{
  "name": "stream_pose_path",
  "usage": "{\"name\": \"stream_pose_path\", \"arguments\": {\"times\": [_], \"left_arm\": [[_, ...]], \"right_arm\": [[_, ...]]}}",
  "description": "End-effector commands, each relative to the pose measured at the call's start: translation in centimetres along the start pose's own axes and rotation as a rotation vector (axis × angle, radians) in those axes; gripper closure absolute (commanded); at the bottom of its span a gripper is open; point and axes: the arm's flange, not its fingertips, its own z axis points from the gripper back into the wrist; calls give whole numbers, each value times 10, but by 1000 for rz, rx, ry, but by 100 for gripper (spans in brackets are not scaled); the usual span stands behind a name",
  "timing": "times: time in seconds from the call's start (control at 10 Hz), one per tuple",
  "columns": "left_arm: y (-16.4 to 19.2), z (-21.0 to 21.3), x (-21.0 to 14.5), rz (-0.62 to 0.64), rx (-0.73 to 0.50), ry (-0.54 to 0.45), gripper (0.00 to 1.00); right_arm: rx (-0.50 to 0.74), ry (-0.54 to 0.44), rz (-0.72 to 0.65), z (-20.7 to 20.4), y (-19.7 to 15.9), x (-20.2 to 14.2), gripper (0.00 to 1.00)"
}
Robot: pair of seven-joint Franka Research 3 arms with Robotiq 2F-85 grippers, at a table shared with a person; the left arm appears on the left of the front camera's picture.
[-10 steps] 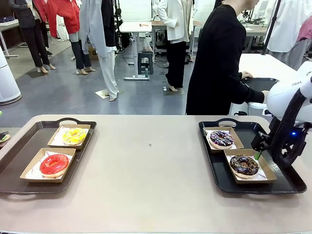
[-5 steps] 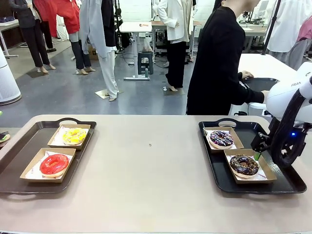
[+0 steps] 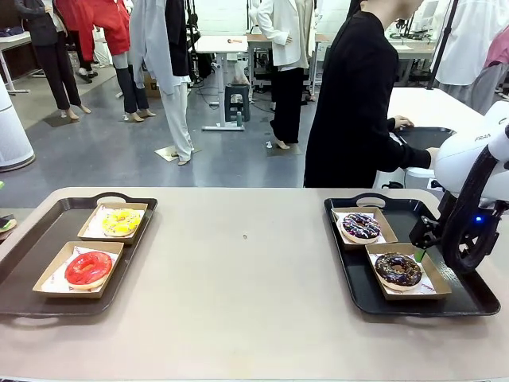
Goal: Individually package the donuts and arrange them on the tray.
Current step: Place the picked Paper togo box on the Handle tray.
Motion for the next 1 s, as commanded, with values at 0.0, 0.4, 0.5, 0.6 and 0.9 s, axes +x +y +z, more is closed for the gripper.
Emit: {"name": "stream_pose_path", "arguments": {"times": [0.0,0.4,0.5,0.6,0.9], "left_arm": [[-1,2,-2,-13,-7,-1,0],[-1,2,-2,-13,-7,-1,0],[-1,2,-2,-13,-7,-1,0],[-1,2,-2,-13,-7,-1,0],[-1,2,-2,-13,-7,-1,0]], "right_arm": [[1,-3,6,-2,0,1,0],[1,-3,6,-2,0,1,0],[0,0,0,0,0,0,0],[177,1,61,19,-13,-3,0],[668,-57,142,91,-54,-1,0]]}}
